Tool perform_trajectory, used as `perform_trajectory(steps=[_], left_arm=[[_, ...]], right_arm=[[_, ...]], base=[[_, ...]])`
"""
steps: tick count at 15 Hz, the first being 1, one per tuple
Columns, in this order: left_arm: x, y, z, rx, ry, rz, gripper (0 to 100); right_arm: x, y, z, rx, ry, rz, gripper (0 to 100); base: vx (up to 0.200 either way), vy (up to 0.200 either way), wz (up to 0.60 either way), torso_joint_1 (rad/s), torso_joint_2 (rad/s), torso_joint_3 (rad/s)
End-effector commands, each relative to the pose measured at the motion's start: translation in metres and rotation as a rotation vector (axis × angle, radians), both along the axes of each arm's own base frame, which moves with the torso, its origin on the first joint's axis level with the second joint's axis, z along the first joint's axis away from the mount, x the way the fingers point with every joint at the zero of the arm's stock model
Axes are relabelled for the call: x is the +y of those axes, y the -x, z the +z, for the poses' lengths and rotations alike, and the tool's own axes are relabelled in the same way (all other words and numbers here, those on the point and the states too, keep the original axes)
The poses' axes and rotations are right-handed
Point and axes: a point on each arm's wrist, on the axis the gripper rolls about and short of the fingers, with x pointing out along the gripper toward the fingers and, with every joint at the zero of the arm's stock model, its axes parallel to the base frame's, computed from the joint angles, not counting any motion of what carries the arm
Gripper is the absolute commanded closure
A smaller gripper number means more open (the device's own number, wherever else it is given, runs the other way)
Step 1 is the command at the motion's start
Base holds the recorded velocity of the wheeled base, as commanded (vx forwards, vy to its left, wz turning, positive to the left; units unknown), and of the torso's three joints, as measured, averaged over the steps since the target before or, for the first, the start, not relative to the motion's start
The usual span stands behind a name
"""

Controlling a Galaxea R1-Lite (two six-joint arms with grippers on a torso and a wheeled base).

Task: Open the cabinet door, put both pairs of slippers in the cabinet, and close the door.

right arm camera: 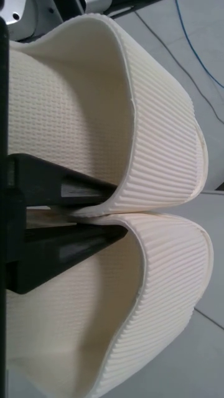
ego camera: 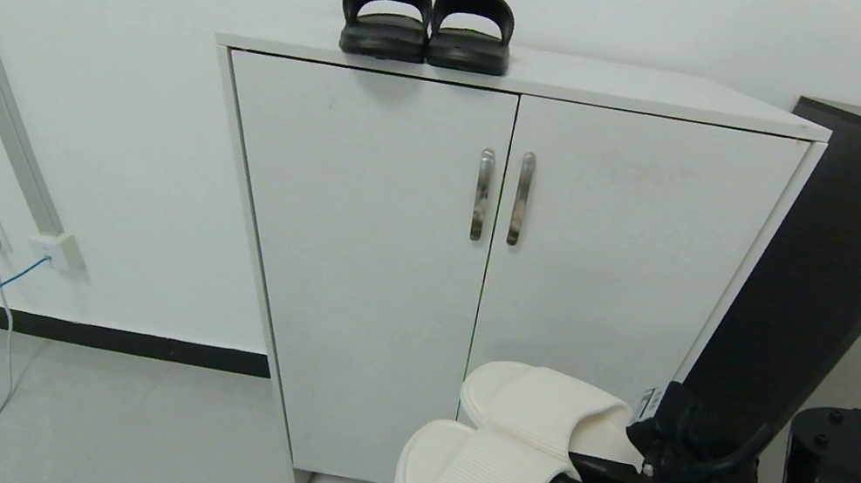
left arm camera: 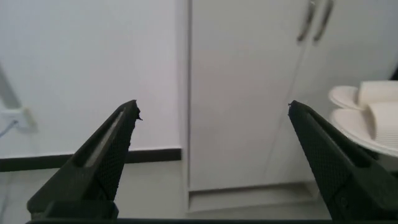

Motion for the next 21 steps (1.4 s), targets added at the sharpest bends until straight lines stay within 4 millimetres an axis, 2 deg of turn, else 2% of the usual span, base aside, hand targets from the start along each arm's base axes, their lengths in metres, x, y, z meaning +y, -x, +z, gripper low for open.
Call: perform_trajectory(steps=[1, 5, 10, 12, 16, 20, 21], left_arm=[[-0.002, -0.036, 0.015, 0.115, 0.004, -0.101, 0], [-0.008, -0.076, 0.021, 0.199, 0.015, -0.274, 0], [-0.025, -0.111, 0.04, 0.21, -0.001, -0.43, 0], [-0.035, -0.133, 0.053, 0.225, -0.004, -0.471, 0], [-0.055, -0.162, 0.075, 0.209, -0.013, -0.552, 0], [-0.076, -0.179, 0.082, 0.182, -0.018, -0.629, 0], [-0.086, -0.192, 0.082, 0.172, -0.02, -0.648, 0]], right_arm=[[0.0, 0.0, -0.001, 0.003, 0.002, 0.0, 100], [0.0, -0.001, -0.002, 0.005, 0.005, -0.001, 100], [0.001, -0.002, -0.004, 0.012, 0.012, -0.001, 100], [0.002, -0.002, -0.005, 0.012, 0.014, -0.002, 100], [0.002, -0.002, -0.004, 0.009, 0.013, -0.005, 100], [0.002, -0.002, -0.004, 0.009, 0.011, -0.007, 100], [0.002, -0.002, -0.004, 0.01, 0.012, -0.007, 100]], base=[[0.0, 0.0, 0.0, 0.0, 0.0, 0.0], [0.0, 0.0, 0.0, 0.0, 0.0, 0.0], [0.0, 0.0, 0.0, 0.0, 0.0, 0.0], [0.0, 0.0, 0.0, 0.0, 0.0, 0.0], [0.0, 0.0, 0.0, 0.0, 0.0, 0.0], [0.0, 0.0, 0.0, 0.0, 0.0, 0.0], [0.0, 0.0, 0.0, 0.0, 0.0, 0.0]])
